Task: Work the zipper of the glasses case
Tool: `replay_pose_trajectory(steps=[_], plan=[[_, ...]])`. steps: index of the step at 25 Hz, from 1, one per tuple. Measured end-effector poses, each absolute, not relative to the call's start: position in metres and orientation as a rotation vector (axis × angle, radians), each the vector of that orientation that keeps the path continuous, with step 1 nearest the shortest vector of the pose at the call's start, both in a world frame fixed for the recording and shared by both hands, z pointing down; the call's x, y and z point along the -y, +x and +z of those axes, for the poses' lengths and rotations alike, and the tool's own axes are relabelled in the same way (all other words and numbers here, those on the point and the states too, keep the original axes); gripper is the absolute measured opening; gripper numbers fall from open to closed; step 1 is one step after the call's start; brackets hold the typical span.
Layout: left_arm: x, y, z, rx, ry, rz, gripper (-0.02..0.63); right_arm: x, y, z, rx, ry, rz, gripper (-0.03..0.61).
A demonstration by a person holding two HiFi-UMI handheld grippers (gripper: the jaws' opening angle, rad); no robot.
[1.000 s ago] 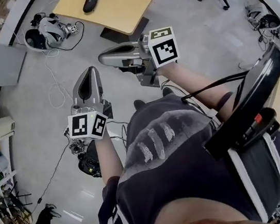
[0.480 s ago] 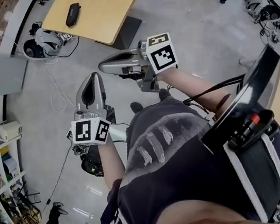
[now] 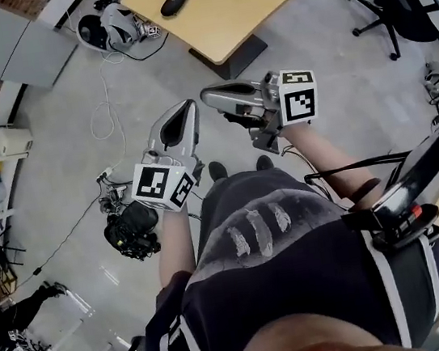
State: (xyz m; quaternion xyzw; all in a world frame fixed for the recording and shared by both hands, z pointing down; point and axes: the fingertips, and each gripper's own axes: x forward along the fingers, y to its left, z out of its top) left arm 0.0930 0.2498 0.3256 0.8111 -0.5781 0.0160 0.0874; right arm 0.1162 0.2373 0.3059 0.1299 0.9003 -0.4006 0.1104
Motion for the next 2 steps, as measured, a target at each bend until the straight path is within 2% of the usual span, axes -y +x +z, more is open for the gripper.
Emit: replay_pose_trajectory(steps=[2], plan=[[-0.25, 0.069, 0.319, 1.744, 2.404, 0.042, -0.003, -0.236, 0.094, 0.301, -2.643, 0.399, -1.182, 0.0]])
